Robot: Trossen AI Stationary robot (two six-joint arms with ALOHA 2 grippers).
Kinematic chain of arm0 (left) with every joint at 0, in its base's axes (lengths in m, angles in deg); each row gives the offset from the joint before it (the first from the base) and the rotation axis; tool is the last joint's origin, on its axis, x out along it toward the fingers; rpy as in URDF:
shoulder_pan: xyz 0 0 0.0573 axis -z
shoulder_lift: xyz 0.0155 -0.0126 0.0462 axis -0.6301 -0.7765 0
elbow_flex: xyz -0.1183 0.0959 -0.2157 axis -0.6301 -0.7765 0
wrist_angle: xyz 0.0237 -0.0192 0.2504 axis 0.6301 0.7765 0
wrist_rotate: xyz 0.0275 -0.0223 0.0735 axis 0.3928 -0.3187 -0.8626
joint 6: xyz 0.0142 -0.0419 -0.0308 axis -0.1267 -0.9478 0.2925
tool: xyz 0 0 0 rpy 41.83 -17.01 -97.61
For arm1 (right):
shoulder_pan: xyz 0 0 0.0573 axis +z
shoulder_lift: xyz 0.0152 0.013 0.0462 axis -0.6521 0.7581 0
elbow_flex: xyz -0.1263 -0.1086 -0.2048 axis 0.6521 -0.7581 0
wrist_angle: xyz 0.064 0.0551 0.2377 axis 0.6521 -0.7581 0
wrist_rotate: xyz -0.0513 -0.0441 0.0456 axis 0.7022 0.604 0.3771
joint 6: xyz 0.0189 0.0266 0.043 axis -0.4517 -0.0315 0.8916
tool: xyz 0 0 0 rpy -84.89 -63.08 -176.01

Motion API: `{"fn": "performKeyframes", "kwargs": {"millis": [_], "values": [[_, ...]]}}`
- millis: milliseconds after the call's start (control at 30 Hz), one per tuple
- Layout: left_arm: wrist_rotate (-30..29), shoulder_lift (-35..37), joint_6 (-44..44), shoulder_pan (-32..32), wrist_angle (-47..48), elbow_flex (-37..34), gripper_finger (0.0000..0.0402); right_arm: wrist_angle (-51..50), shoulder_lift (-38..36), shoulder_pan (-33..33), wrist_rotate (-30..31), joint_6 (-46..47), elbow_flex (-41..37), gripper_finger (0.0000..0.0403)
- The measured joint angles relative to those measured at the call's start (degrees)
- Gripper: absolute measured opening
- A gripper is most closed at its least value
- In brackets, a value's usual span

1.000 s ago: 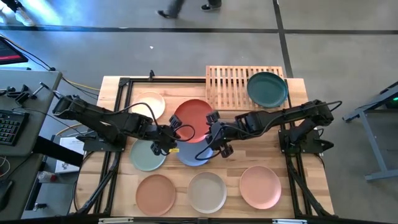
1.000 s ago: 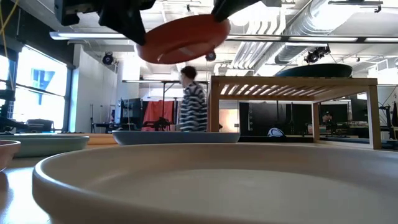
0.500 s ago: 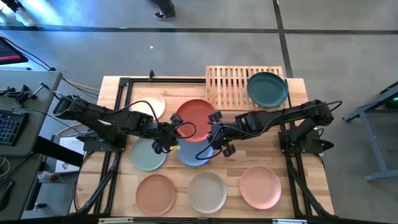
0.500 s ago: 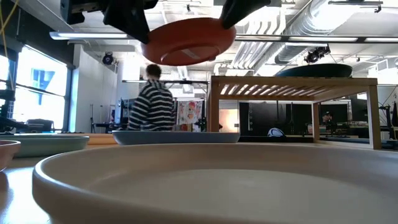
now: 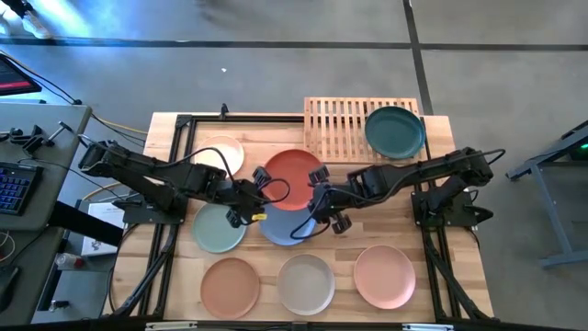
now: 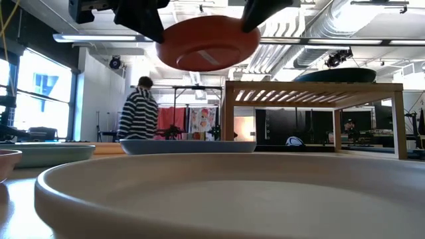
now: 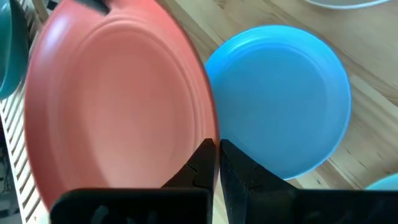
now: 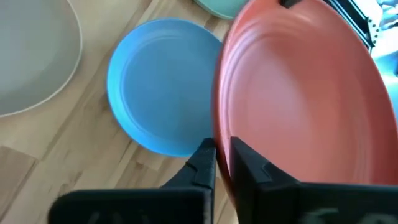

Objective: Place and stack plates onto a shelf
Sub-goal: Stack the orange plate on top of the dark green plate on the shelf

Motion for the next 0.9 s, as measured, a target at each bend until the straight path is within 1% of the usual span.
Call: {"fn": "performKeyframes", "kwargs": {"millis": [233, 467, 600, 900], "values": [[-0.8, 0.0, -1.3, 0.0, 0.0, 0.0, 0.001, 0.1, 0.0, 0.0, 0.1, 0.9, 0.0, 0.0003], [-4.3, 0.0, -2.7, 0.0, -0.4, 0.0, 0.0016, 0.2, 0.0, 0.0, 1.0, 2.0, 0.0, 0.0001], [-5.0, 0.0, -3.6, 0.0, -0.7, 0.0, 0.0021, 0.1, 0.0, 0.0, 1.0, 4.5, 0.0, 0.0001], [-5.2, 0.0, -5.5, 0.0, -1.3, 0.0, 0.0063, 0.3, 0.0, 0.0, 1.0, 7.2, 0.0, 0.0]]}}
